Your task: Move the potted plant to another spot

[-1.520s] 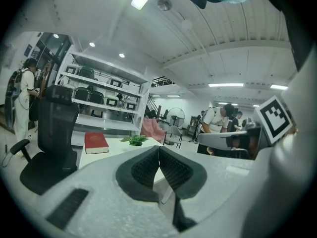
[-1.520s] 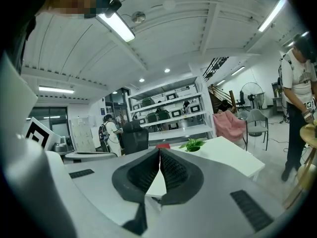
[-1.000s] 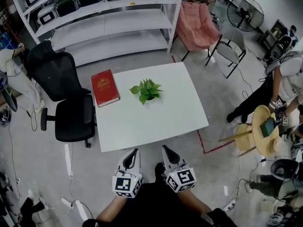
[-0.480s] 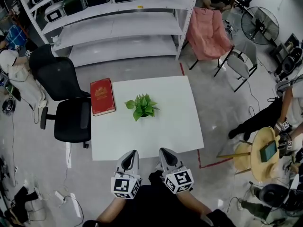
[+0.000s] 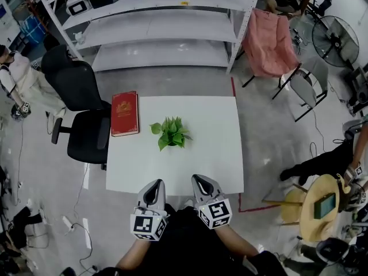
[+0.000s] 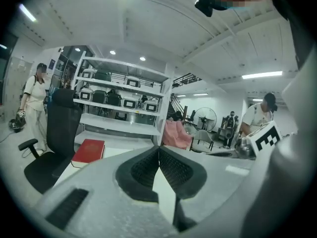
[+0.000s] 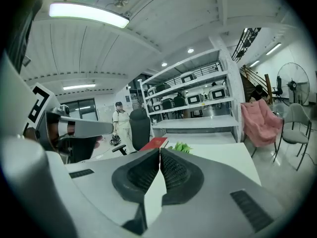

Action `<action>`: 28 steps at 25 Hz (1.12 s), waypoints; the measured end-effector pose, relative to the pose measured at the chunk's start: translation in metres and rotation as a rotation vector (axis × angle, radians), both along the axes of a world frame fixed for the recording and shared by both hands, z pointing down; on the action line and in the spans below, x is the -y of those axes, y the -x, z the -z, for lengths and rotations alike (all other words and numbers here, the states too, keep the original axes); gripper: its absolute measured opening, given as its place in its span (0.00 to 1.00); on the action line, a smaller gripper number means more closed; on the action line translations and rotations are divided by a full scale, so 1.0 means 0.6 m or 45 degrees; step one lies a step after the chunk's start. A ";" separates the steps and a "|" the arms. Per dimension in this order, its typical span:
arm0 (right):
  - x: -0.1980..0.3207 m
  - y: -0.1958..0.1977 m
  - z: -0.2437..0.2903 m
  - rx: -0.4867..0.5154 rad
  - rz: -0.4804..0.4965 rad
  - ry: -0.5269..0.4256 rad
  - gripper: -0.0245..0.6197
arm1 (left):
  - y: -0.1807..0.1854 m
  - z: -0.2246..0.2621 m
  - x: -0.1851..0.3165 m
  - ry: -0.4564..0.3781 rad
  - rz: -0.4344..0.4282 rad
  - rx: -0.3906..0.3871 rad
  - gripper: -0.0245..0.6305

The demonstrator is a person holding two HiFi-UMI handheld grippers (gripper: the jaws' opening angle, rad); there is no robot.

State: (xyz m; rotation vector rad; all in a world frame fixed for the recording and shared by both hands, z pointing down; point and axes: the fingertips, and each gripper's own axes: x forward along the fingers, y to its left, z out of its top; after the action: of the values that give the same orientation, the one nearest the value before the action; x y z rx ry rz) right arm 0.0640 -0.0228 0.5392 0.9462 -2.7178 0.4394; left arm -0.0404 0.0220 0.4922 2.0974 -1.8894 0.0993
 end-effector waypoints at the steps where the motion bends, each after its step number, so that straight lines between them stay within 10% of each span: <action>1: 0.006 0.003 -0.004 -0.018 0.014 -0.003 0.06 | 0.002 0.001 0.001 0.004 0.008 0.007 0.06; 28: 0.120 0.222 -0.203 -1.019 0.625 -0.179 0.06 | 0.152 -0.007 0.101 0.045 -0.003 -0.034 0.06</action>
State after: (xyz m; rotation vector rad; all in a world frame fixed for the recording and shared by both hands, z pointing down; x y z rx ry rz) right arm -0.0694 -0.0947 0.6607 0.3272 -2.1220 -0.1978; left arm -0.1318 -0.0386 0.4964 2.0672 -1.8569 0.1045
